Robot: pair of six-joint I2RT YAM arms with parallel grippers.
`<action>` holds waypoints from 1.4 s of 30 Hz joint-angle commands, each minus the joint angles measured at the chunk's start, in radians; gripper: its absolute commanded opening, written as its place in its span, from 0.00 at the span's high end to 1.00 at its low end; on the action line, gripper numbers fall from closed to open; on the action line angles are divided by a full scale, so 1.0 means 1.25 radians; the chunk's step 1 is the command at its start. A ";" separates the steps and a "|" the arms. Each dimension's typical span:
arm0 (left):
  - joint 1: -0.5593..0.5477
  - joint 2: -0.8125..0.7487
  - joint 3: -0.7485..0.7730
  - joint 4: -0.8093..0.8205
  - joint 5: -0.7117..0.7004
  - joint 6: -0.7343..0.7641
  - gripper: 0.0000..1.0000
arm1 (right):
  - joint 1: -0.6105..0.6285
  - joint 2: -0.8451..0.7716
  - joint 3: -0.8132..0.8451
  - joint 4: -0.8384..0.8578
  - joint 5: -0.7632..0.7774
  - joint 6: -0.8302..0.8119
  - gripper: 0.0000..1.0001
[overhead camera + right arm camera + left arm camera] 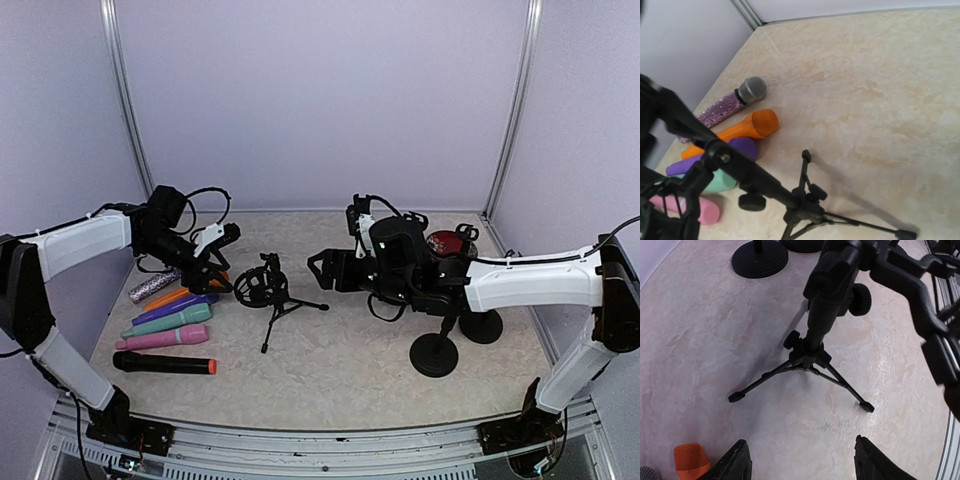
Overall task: Remove the microphone from the stand
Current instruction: Move the microphone stand to the corner of the board.
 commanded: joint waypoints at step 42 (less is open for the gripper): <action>-0.024 0.401 0.316 0.382 -0.043 -0.278 0.74 | -0.017 -0.242 -0.097 -0.090 0.112 -0.006 0.27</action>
